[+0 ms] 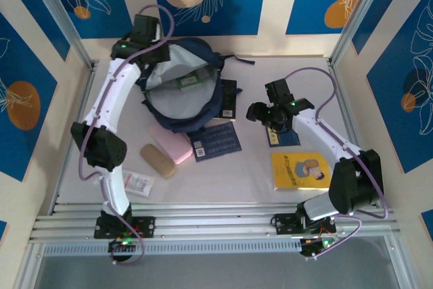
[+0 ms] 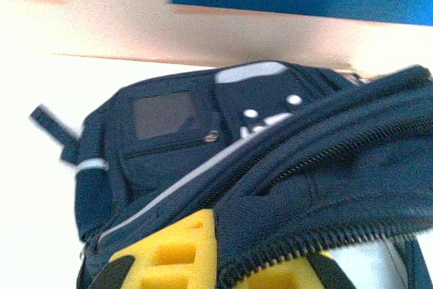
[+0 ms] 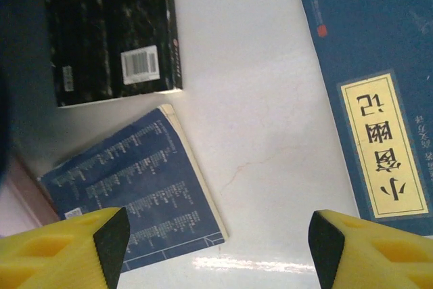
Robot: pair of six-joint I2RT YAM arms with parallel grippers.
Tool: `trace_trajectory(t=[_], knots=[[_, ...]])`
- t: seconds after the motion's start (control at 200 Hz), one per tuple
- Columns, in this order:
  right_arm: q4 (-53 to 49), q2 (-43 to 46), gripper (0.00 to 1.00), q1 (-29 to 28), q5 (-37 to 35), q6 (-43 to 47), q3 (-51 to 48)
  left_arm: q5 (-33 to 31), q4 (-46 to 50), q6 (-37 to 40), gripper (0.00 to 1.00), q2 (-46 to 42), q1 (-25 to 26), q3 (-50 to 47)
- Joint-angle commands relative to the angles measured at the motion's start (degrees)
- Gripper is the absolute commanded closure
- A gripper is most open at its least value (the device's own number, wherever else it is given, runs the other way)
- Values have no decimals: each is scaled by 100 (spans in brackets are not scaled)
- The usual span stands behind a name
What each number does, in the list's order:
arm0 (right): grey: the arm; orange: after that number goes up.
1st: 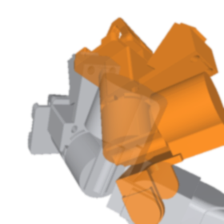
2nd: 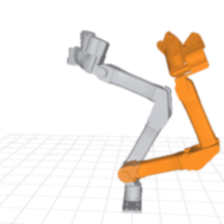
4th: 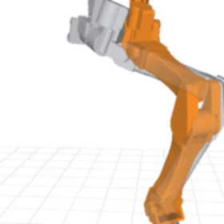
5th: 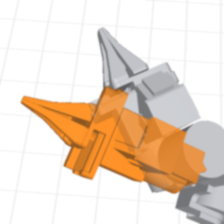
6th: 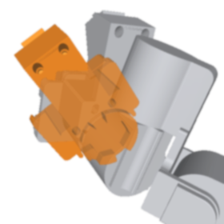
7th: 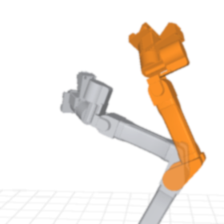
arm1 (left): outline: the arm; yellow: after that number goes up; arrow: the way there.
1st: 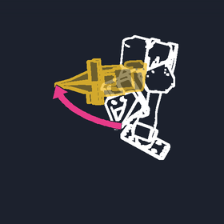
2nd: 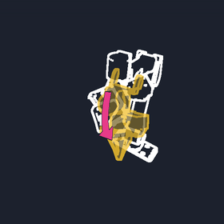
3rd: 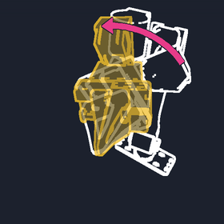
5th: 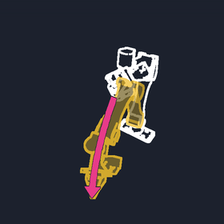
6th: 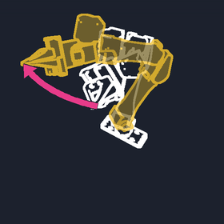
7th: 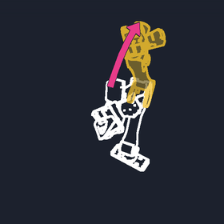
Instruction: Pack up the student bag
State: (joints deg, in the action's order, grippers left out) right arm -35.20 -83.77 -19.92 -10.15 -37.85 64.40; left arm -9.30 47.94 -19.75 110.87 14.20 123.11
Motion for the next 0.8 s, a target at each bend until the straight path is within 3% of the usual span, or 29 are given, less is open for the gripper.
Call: trace_trajectory(t=[0.0, 0.125, 0.29, 0.455, 0.535, 0.665, 0.795], knots=[[-362, -382, 28, -40, -4, 51, 209, -496, -777, -683, 100, -730, -606, -669], [-290, -936, 27, -85, 456, 199, 504, -677, -1069, -491, 100, -1166, -716, -1212], [-440, -1972, 27, -354, 699, 616, 1266, 300, -743, -460, 100, -894, -639, -1382], [-721, -2845, 27, -620, 587, 932, 1990, 810, -789, -543, 97, -943, -489, -2210], [-778, -3166, 27, -701, 572, 995, 2161, 928, -856, -558, 86, -1117, -402, -2567], [-783, -3484, 28, -782, 611, 1032, 2226, 1083, -724, -607, 56, -1439, -219, -2949], [-687, -3572, 32, -854, 781, 1034, 2111, 946, -560, -614, 44, -1949, 172, -3347]])
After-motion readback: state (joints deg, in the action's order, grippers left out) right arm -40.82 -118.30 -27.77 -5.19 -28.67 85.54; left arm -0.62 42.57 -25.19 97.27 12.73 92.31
